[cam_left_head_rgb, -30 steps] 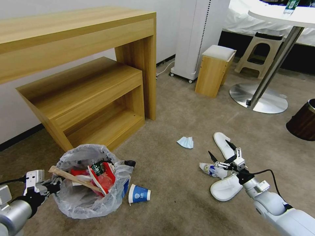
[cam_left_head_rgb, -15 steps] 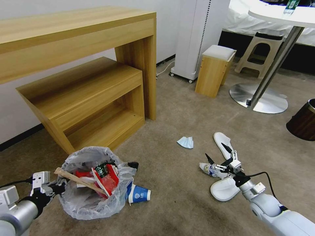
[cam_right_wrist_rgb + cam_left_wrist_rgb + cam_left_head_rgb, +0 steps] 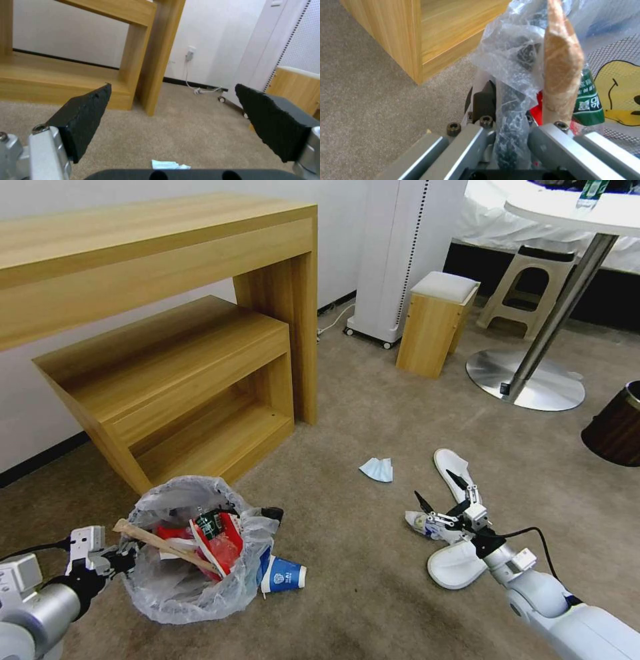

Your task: Pick up the trash bin and place the garbage on the floor into it.

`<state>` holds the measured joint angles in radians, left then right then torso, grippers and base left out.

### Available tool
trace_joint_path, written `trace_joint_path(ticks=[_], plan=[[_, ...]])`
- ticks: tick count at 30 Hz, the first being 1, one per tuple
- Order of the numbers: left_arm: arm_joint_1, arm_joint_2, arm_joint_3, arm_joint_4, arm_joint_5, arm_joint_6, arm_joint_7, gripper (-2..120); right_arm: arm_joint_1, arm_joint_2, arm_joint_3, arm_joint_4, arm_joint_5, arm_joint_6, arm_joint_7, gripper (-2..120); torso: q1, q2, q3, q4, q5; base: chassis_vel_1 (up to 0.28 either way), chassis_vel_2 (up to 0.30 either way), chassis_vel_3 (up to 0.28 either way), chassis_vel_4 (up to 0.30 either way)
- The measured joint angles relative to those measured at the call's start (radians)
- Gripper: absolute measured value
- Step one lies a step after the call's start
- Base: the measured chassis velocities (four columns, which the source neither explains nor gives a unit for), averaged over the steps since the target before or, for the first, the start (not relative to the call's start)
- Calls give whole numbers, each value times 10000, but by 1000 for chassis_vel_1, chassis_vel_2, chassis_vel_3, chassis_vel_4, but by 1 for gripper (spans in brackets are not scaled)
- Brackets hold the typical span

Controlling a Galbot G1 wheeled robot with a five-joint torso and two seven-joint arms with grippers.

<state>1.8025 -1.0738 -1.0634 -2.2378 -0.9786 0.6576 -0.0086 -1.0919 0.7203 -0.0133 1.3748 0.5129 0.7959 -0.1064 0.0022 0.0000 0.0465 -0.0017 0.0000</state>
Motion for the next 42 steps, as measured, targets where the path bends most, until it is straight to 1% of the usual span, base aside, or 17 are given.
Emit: trace_joint_path(ticks=[23,29,42], plan=[[330,-104,-185,-134,79,-70,130,0,151,64,-216,-23,-53,25,-221,93,0,0,0,1,1,0,0,0,0],[372,-110,-250,-129,85,-78,196,0,368,72,-587,-79,-58,27,-254,93,-1,0,0,-2,-1,0,0,0,0],[395,-101,-400,-46,-10,-86,263,0,876,339,-1347,-301,-174,-8,-269,93,-1,0,0,1,0,6,4,3,9]])
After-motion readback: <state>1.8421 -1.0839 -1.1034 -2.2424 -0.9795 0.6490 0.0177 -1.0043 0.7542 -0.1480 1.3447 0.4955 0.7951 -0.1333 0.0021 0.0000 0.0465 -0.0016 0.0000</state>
